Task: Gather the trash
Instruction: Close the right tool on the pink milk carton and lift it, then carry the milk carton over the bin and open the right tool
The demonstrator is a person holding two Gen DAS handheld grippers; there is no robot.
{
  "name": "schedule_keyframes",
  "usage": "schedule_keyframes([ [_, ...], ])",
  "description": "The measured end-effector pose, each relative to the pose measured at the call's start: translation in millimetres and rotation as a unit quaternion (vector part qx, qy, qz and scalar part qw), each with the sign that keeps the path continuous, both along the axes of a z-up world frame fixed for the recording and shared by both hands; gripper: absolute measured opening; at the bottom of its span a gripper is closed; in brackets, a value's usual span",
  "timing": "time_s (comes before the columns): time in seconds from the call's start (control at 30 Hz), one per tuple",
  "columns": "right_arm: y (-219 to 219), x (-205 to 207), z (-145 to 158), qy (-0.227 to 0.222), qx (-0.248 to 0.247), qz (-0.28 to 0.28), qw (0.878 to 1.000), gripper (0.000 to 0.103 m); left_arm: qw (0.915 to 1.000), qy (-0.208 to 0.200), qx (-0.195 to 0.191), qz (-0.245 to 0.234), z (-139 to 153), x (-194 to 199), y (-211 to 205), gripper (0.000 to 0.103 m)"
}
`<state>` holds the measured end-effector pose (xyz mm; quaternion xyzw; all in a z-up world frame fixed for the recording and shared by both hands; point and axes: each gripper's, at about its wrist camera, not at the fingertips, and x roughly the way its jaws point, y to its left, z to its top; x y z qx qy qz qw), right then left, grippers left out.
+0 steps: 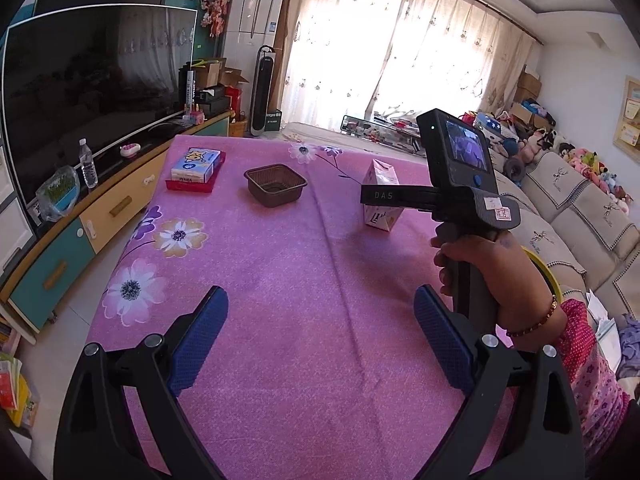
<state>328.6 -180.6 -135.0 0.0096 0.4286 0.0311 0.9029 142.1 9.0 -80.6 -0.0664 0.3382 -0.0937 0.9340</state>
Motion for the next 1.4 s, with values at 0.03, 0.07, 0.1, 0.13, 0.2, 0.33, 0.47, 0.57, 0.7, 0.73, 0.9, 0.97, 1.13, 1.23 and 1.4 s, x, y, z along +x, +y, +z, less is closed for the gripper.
schedule_keyframes([
  [0.03, -4.5, -1.4, -0.2, -0.002, -0.007, -0.003, 1.000, 0.079, 1.0000, 0.000, -0.001, -0.002, -0.4, 0.3, -1.6, 0.093],
  [0.07, -9.7, -2.1, 0.5, -0.004, -0.010, -0.007, 1.000, 0.079, 1.0000, 0.001, -0.002, -0.003, -1.1, 1.1, -2.1, 0.093],
  [0.1, -13.9, -2.6, 0.8, -0.005, -0.012, -0.009, 1.000, 0.078, 1.0000, 0.003, -0.004, -0.004, -1.9, 1.9, -2.8, 0.093],
  [0.13, -17.0, -3.1, 0.3, -0.004, -0.012, -0.007, 1.000, 0.073, 1.0000, 0.005, -0.005, -0.004, -2.8, 2.7, -3.9, 0.093],
  [0.2, -24.0, -3.5, -2.8, 0.007, -0.003, 0.002, 1.000, 0.064, 0.9999, 0.006, -0.007, -0.006, -3.2, 3.1, -5.3, 0.093],
  [0.33, -33.3, -8.6, -8.4, 0.022, 0.036, 0.029, 0.999, 0.042, 0.9999, 0.003, -0.006, -0.009, -2.9, 2.3, -7.5, 0.093],
  [0.47, -31.8, -22.4, -4.4, 0.014, 0.040, 0.060, 0.997, 0.038, 0.9999, 0.005, -0.010, -0.009, -4.7, 3.0, -6.9, 0.093],
  [0.57, -35.9, -36.5, 2.5, 0.010, 0.046, 0.077, 0.996, 0.037, 0.9999, 0.006, -0.012, -0.008, -5.5, 3.7, -7.4, 0.093],
  [0.7, -51.7, -58.6, 14.0, 0.001, 0.059, 0.083, 0.995, 0.037, 0.9998, 0.006, -0.010, -0.014, -6.2, 3.8, -12.8, 0.093],
  [0.73, -57.5, -65.6, 17.5, -0.004, 0.061, 0.082, 0.995, 0.037, 0.9998, 0.006, -0.008, -0.016, -5.8, 3.9, -14.4, 0.093],
  [0.9, -91.3, -103.7, 34.1, -0.024, 0.076, 0.073, 0.994, 0.037, 0.9997, 0.005, -0.004, -0.025, -4.3, 4.5, -25.0, 0.093],
  [0.97, -107.0, -119.7, 40.6, -0.036, 0.071, 0.062, 0.995, 0.037, 0.9996, 0.005, -0.001, -0.028, -4.3, 5.6, -30.1, 0.093],
  [1.13, -157.9, -156.4, 48.0, -0.051, 0.059, 0.024, 0.997, 0.038, 0.9992, 0.005, 0.008, -0.038, -3.8, 7.6, -45.3, 0.093],
  [1.23, -198.6, -174.4, 49.7, -0.056, 0.051, -0.013, 0.997, 0.038, 0.9991, 0.003, 0.012, -0.041, -3.1, 8.8, -54.5, 0.093],
  [1.4, -269.1, -192.3, 43.3, -0.058, 0.038, -0.093, 0.993, 0.038, 0.9988, 0.005, 0.010, -0.047, -2.4, 9.3, -69.6, 0.093],
])
